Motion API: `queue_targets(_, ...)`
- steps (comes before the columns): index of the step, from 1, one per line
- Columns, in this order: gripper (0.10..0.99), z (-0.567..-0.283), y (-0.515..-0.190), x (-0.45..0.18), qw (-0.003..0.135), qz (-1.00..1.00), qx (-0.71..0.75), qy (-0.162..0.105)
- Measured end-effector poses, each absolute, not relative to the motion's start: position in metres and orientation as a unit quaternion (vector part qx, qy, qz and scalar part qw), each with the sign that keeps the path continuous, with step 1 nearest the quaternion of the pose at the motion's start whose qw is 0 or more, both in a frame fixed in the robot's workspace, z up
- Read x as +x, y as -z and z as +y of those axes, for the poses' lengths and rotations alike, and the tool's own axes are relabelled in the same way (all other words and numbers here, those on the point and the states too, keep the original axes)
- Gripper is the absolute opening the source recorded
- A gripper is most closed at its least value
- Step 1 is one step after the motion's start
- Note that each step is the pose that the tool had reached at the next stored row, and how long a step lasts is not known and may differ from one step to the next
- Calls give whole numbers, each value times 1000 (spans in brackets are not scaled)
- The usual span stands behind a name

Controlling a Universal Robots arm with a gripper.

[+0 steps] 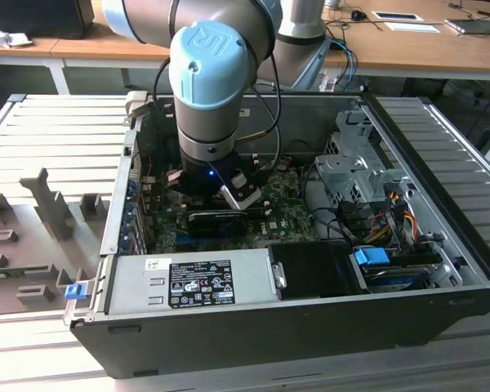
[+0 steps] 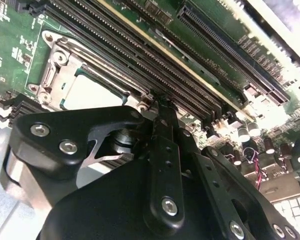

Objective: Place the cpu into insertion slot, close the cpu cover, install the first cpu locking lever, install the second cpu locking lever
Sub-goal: 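Install the second cpu locking lever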

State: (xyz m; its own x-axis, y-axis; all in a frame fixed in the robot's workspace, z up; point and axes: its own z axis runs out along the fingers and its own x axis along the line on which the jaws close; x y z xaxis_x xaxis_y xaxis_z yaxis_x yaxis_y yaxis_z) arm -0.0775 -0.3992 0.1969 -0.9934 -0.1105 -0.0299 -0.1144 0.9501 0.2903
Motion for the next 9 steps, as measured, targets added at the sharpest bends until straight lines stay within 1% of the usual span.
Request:
queue_targets(3,106,-399,-206,-78,6,988,-57,-147)
queue_targets(9,106,-399,-207,-78,6,987,-57,-147)
